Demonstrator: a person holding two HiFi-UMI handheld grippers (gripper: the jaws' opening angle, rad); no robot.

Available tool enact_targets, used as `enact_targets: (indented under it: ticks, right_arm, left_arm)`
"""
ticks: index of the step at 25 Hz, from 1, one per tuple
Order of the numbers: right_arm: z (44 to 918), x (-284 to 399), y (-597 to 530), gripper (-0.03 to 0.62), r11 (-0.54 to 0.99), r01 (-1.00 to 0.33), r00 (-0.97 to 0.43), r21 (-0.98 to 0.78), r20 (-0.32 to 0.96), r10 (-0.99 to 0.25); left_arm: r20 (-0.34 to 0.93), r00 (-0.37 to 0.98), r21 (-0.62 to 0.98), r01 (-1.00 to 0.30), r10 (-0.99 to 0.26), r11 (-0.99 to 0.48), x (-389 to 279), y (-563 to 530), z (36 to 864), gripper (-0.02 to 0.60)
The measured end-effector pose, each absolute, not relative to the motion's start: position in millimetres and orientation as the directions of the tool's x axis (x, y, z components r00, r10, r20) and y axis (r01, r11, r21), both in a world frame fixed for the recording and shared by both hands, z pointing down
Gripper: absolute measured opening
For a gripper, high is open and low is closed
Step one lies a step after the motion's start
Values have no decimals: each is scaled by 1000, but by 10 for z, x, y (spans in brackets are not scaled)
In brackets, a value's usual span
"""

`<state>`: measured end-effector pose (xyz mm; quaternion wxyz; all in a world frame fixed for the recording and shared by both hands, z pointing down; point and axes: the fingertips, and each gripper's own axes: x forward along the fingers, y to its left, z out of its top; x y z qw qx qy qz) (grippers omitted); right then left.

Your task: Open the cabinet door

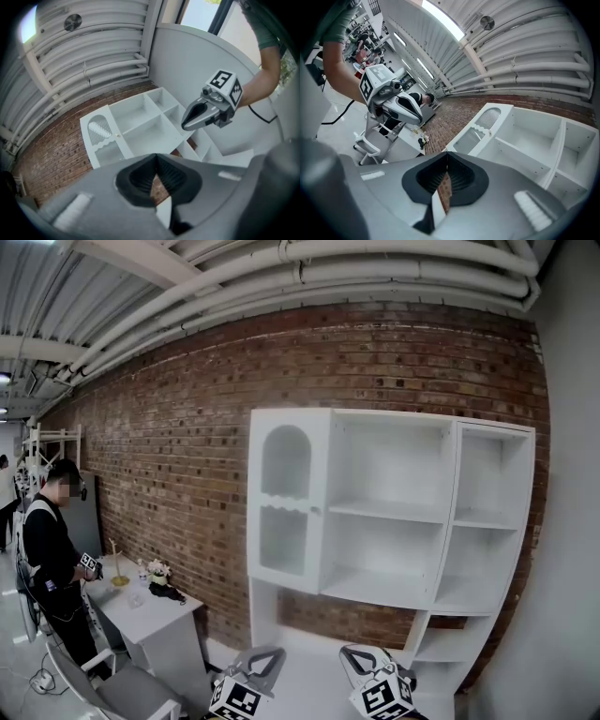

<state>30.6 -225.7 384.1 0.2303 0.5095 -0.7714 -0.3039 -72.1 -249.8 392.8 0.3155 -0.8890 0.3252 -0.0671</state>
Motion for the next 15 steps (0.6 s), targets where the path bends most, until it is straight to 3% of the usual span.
enact_targets:
  ticks: [15]
  right_arm:
    - [3938,812,-2979,8,359,-639,-466,681,29,-884]
  left_arm:
    - [-65,719,-624,-570,-692,-534,-189,-3167,3950,-2]
